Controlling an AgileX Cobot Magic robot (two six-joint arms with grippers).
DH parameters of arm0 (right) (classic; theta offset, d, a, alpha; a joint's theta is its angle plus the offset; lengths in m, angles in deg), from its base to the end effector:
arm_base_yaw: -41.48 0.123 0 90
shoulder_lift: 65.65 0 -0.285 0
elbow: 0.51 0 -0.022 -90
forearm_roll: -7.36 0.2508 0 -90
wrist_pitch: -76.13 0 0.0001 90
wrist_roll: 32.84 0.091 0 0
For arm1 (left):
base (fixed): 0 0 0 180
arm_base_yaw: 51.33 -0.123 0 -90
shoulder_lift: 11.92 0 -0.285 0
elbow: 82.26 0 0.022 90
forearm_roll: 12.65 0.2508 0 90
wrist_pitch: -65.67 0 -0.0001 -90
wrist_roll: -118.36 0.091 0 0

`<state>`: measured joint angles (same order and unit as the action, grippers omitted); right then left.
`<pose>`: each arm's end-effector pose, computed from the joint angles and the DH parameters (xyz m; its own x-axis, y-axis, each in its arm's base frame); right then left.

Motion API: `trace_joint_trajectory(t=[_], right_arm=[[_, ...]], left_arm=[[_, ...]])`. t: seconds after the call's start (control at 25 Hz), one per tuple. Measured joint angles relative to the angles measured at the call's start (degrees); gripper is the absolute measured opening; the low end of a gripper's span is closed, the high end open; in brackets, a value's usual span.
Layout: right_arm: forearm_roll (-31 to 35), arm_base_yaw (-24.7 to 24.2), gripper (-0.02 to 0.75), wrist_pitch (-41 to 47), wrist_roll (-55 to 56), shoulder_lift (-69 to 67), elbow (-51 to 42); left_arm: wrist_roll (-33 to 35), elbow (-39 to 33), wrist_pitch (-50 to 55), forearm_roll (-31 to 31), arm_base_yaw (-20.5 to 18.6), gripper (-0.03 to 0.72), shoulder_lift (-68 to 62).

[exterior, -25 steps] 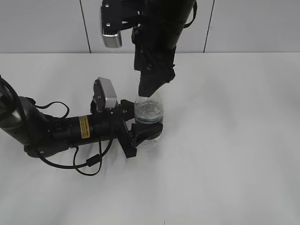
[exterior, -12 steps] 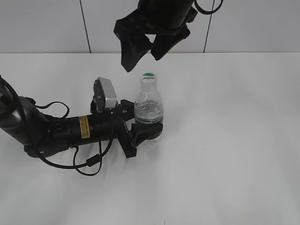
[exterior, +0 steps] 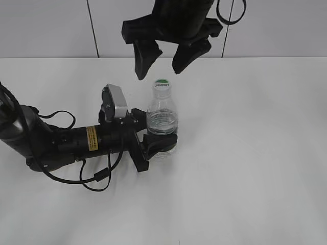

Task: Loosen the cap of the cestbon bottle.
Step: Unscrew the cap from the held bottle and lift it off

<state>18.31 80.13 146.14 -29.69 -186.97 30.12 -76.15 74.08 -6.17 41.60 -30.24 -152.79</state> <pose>0.3250 0.2808 0.3011 -0.8100 -0.4957 -0.3134 -0.5678 0.7966 0.2075 0.3157 -0.1969 0.0531 -0.0770 0.1353 -0.9878 0.9511 0.3074 -0.0320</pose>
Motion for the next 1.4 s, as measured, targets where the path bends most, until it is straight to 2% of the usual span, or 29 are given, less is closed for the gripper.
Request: trace_joint_trajectory(t=[0.52, 0.88, 1.04, 1.4], right_arm=[[-1.7, 0.0, 0.575, -0.1, 0.2, -4.8, 0.0], [-3.2, 0.0, 0.416, -0.1, 0.3, -4.8, 0.0], [-3.5, 0.0, 0.3, -0.1, -0.2, -4.8, 0.0], [-3.6, 0.1, 0.3, -0.1, -7.8, -4.8, 0.0]], left_arm=[[0.0, 0.0, 0.0, 0.0, 0.0, 0.412, 0.0], [0.0, 0.0, 0.0, 0.0, 0.0, 0.412, 0.0], [0.0, 0.1, 0.0, 0.0, 0.0, 0.412, 0.0], [0.0, 0.1, 0.0, 0.0, 0.0, 0.412, 0.0]])
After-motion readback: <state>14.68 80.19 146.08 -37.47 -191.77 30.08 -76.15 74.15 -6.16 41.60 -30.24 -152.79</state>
